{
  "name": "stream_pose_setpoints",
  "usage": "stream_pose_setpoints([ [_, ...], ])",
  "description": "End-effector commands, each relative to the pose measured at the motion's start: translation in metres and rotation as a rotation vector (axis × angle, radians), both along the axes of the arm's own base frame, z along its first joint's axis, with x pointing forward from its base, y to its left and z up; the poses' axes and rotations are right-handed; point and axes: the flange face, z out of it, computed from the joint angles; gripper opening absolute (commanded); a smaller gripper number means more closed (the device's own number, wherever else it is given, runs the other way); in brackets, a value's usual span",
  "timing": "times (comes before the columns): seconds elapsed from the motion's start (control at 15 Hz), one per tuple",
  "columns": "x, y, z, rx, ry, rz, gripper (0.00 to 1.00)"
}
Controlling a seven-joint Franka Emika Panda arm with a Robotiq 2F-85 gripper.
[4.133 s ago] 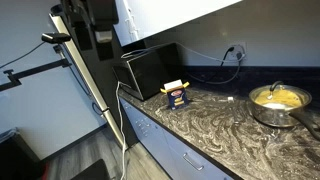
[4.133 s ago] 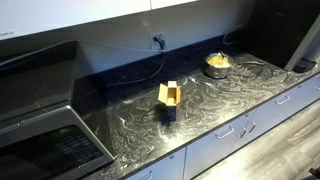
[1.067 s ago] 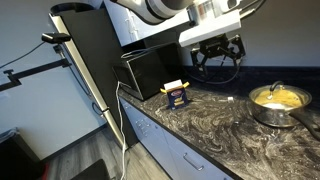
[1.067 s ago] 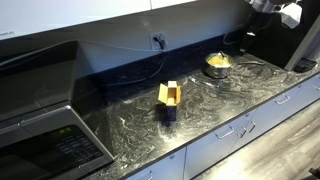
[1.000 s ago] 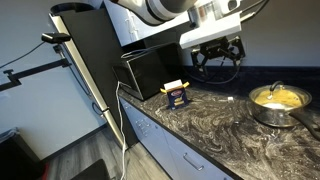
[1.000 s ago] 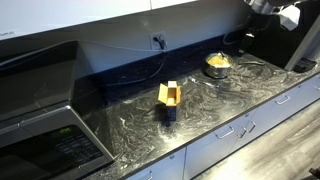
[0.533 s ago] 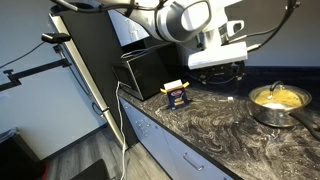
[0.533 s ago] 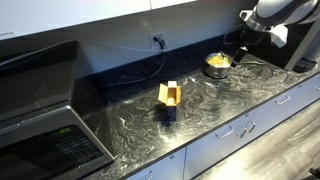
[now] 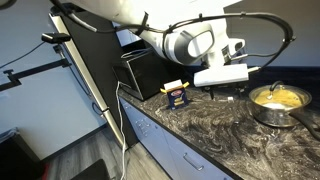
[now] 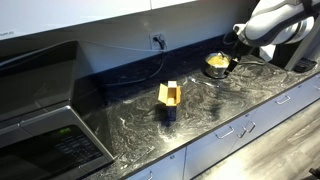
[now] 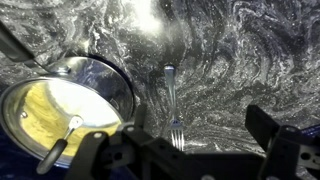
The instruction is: Move the silver fork to the left
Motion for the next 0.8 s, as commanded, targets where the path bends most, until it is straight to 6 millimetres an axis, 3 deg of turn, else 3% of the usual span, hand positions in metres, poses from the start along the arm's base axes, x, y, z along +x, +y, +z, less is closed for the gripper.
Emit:
stream_pose_setpoints([
  [0.0,0.009,0.005,-0.014,-0.01,-0.048,-0.016,1.0],
  [0.73,0.04,0.013,-0.064,0.022,-0.079,-0.027,1.0],
])
